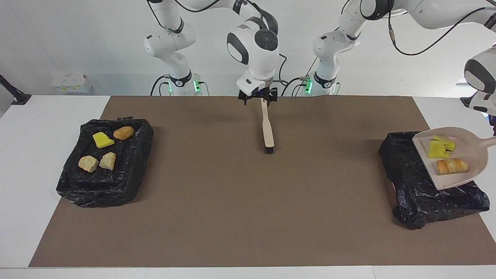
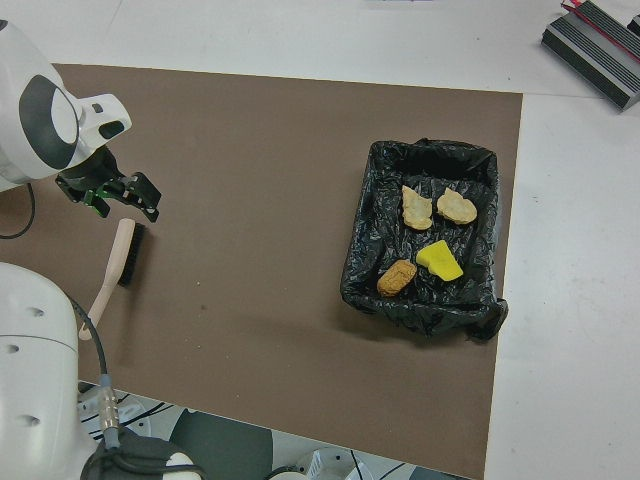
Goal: Sweep and dump trash in bin
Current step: 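Tilt the dustpan over the black bag with the left gripper, then bring the empty dustpan back to the table center with the left gripper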
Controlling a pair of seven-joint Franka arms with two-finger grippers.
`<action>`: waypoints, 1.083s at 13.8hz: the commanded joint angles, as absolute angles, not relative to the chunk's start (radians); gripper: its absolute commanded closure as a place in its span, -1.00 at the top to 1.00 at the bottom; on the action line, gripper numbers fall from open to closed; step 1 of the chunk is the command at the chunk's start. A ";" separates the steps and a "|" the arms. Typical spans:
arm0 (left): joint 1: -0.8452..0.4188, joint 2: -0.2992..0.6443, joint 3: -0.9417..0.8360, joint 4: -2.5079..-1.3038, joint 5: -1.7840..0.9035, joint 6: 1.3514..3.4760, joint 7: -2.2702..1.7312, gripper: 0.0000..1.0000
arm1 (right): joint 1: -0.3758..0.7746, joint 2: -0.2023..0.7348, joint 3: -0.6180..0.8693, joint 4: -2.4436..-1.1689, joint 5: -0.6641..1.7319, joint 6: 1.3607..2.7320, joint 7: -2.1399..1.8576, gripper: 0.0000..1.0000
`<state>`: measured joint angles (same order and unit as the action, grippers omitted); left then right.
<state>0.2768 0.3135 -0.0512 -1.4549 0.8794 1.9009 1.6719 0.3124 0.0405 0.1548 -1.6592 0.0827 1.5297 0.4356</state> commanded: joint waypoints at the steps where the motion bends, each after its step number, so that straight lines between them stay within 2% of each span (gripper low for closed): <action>1: 0.244 0.293 -0.040 -1.447 0.957 1.871 1.631 -1.00 | 0.197 0.015 0.149 -1.620 0.071 1.497 0.373 1.00; 4: 0.221 0.284 -0.040 -1.459 1.041 1.826 1.540 -1.00 | 0.126 0.012 0.123 -1.592 0.025 1.490 0.367 1.00; 9: 0.176 0.218 -0.043 -1.555 1.178 1.796 1.393 -1.00 | 0.087 0.014 0.039 -1.591 -0.023 1.473 0.077 1.00; 15: 0.152 0.216 -0.052 -1.528 1.137 1.813 1.393 -1.00 | 0.075 -0.003 -0.037 -1.609 -0.018 1.503 -0.046 1.00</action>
<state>0.1746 0.2399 -0.0565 -1.5126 1.1501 1.8081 1.4138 0.0859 0.0103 -0.0407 -1.6033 -0.0087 1.4935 -0.0148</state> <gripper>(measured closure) 0.678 0.000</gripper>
